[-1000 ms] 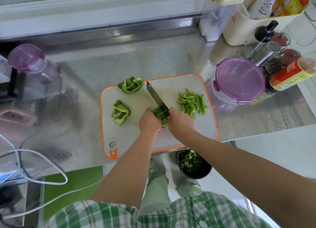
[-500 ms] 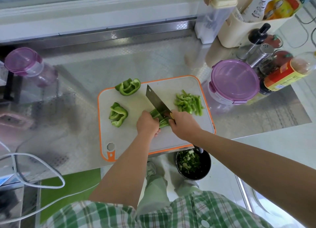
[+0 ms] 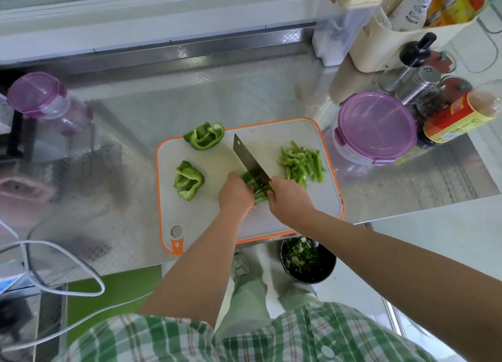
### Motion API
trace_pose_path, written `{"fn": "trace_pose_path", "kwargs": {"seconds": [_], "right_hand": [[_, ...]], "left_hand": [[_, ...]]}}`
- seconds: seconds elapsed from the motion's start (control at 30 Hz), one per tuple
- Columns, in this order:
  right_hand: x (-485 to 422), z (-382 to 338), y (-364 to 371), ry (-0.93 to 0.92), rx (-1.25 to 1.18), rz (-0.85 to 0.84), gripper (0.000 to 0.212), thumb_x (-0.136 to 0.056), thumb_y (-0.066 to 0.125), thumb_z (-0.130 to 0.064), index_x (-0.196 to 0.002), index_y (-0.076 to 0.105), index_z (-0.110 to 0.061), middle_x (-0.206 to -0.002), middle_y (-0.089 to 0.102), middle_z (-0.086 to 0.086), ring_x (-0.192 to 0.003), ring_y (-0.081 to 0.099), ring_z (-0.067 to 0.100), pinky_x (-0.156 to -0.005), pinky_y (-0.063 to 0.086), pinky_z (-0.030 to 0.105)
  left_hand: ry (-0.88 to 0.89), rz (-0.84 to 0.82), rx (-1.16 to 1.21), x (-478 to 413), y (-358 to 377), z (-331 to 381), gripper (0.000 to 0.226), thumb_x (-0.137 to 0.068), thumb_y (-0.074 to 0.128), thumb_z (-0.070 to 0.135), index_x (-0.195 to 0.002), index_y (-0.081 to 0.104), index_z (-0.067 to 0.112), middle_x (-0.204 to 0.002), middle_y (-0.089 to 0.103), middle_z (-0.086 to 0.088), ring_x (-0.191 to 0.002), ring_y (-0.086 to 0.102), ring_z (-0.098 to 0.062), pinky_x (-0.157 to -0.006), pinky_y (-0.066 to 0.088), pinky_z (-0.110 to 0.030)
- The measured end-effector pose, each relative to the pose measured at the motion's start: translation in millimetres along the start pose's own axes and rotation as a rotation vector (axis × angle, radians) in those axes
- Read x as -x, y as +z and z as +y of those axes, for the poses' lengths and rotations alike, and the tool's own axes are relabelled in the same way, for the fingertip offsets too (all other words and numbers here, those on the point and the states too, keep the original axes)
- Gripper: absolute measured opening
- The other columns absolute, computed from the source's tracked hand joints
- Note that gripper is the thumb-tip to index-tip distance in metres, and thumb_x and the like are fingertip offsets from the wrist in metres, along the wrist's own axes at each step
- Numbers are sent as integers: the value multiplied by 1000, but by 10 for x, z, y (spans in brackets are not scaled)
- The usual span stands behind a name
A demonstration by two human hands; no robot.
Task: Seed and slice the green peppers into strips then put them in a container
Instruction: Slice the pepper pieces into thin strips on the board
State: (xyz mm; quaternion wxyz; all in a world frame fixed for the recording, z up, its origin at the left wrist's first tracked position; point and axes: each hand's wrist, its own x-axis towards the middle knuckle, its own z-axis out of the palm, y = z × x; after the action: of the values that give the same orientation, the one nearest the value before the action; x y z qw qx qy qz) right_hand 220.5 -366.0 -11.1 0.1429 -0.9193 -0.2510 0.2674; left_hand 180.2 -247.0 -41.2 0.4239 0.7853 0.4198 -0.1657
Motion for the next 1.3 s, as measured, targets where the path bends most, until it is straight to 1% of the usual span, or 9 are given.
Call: {"fn": "trace_pose_path", "kwargs": {"seconds": [0.1,0.27,0.4,0.53,0.67,0.8,1.0,1.17,1.3], "right_hand": [[-45,-27,-69,8,-5,-27,12,-97,43,-17,-86,40,-12,-76,48,5,-72,48,26,-59,35,30],[20,23,-68,-19,26,-27,14,-97,42,-17,-85,38,-11,-67,38,0,-68,45,25,-48,25,28],[-13,-31,67,22,46,9,9,-97,42,-13,-89,38,-11,-69,42,2,-68,47,26,-51,28,29],[-90,-79,102,-12,58,40,4,-98,41,-13,-97,41,-9,-81,52,10,-77,56,33,-56,34,33],[-123,31,19,-5,66,86,16,-99,40,-19,-108,46,-7,-88,60,15,-81,60,36,-59,39,35],[-124,194,-172,-1,-63,146,12,-97,45,-17,-90,44,-8,-74,51,10,-72,56,34,-56,34,32],[-15,153,-241,-117,-36,63,15,-96,46,-19,-85,39,-12,-70,46,6,-65,45,27,-56,32,31],[46,124,-184,-90,61,17,16,-99,41,-20,-104,48,-7,-77,46,6,-70,45,27,-58,35,32],[39,85,-198,-72,105,-12,14,-99,40,-18,-104,47,-7,-78,46,5,-73,48,28,-59,36,33]], "left_hand": [[17,12,-21,6,2,-12,15,-99,49,20,-99,36,12,-75,65,-15,-52,63,-29,-61,60,-46],[1,3,-32,7,-15,-14,18,-99,49,21,-98,34,12,-71,65,-14,-51,62,-28,-63,60,-45],[60,45,-91,2,35,-62,20,-96,51,24,-94,34,14,-85,66,-17,-76,68,-40,-67,59,-49],[103,78,-158,66,-3,-66,20,-97,50,25,-98,35,12,-91,65,-10,-84,65,-39,-66,50,-38],[92,73,-167,120,-27,-60,29,-96,53,26,-113,41,5,-97,57,-9,-96,60,-37,-67,38,-33],[75,33,-158,123,21,-7,34,-95,55,27,-115,41,4,-104,57,-11,-104,59,-37,-71,37,-32],[68,43,-132,113,79,42,35,-96,55,22,-119,40,0,-114,61,-19,-106,59,-39,-72,37,-34],[10,27,-81,62,86,44,44,-97,53,21,-125,30,-3,-114,61,-20,-105,60,-40,-71,40,-35],[1,25,-75,67,73,52,42,-98,52,19,-126,28,-2,-112,61,-19,-103,60,-39,-70,40,-36]]}}
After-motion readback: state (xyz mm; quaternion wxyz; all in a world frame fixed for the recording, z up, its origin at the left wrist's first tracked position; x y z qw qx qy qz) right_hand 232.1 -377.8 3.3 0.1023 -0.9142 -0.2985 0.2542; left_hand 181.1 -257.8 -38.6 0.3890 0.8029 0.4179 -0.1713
